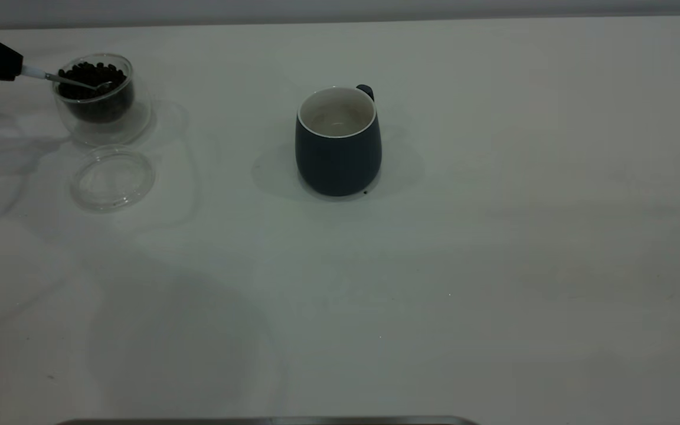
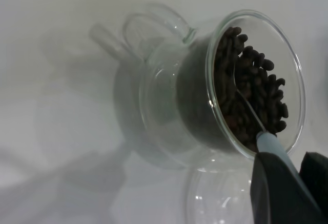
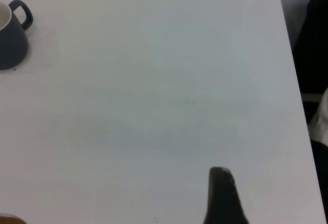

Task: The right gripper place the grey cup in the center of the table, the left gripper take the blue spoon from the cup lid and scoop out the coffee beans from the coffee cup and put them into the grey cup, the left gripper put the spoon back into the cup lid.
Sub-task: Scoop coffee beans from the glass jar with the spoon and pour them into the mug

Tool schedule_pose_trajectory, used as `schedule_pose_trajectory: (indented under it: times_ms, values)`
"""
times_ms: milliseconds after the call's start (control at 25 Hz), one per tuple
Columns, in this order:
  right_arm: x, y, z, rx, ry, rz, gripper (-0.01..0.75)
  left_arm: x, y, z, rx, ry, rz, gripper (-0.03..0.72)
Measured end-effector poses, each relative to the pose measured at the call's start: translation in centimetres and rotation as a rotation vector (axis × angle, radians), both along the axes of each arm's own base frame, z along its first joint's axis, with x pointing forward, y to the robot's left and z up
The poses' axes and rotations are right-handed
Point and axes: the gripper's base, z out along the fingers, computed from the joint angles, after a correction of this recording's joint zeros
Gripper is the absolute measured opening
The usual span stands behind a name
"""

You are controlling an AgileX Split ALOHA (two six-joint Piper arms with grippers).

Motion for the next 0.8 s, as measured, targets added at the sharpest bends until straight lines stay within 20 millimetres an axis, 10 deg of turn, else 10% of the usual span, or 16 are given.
schedule_pose_trajectory:
  times_ms: [800]
  values:
    - [0.00,0.00,0.00,0.000,0.000,0.000,0.460,-0.78,0.76,0.25,-0.203,0.286,0.232,0.131]
